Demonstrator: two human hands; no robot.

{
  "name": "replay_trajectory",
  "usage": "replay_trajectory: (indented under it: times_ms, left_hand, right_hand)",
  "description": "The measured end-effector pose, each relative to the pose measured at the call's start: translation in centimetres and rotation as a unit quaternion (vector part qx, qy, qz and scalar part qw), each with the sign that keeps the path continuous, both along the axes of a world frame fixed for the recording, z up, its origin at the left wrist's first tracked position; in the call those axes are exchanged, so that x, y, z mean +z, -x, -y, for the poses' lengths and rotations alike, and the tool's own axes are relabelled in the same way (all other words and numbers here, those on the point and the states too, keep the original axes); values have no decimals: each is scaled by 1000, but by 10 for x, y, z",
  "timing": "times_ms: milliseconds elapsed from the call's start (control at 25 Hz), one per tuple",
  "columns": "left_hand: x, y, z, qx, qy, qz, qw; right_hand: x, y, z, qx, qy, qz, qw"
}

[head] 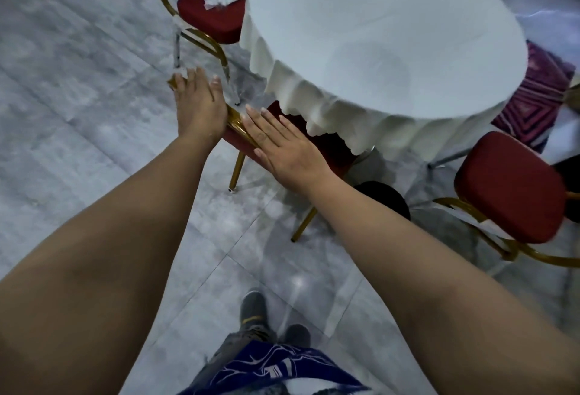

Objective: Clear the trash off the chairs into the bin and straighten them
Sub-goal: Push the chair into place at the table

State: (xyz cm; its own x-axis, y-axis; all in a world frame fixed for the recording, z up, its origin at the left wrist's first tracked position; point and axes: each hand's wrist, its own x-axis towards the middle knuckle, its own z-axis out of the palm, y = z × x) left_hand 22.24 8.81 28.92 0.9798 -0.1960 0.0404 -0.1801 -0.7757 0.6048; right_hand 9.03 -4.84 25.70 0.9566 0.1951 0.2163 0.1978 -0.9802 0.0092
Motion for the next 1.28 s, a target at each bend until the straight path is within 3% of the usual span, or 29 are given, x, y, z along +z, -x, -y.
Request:
replay_trajectory:
  times_ms: [360, 520, 720, 840, 1000, 1280]
  left_hand:
    - [-5, -15, 7, -2, 1, 22, 1000]
    - [-2, -9, 8, -14, -67, 54, 996]
    - [-4, 35, 21, -115, -151, 143, 971]
    - [-2, 75, 54, -176, -144, 171, 959]
    - [-1, 134, 123, -274, -107, 112, 949]
    - [-17, 234, 254, -457, -178, 46, 870]
  right_hand:
    - [1, -14, 4, -24, 18, -40, 999]
    - [9, -4, 5, -42, 17, -81, 996]
    - [13, 49, 31, -144, -78, -91, 982]
    - [12, 91, 62, -249, -135, -80, 956]
    - [7, 158, 117, -369, -161, -64, 913]
    - [-4, 302, 232, -520, -204, -49, 828]
